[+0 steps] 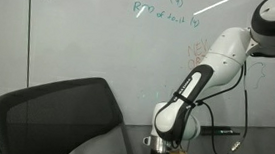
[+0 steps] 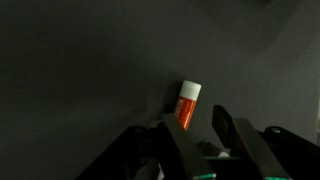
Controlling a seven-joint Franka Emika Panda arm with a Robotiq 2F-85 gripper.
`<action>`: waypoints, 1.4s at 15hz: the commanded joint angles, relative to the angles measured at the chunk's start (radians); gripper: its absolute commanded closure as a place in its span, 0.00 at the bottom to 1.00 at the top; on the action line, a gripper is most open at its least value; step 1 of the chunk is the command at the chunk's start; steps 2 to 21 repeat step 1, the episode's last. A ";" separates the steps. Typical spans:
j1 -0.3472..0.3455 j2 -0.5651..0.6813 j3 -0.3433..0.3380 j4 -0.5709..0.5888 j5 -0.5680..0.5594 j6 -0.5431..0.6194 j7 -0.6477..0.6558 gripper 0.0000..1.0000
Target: Pick up the marker, then write something on the board
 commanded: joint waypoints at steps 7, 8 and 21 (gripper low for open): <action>0.007 0.000 -0.006 0.004 0.007 -0.003 -0.004 0.54; 0.007 0.000 -0.006 0.004 0.007 -0.003 -0.004 0.54; 0.007 0.000 -0.006 0.004 0.007 -0.003 -0.004 0.54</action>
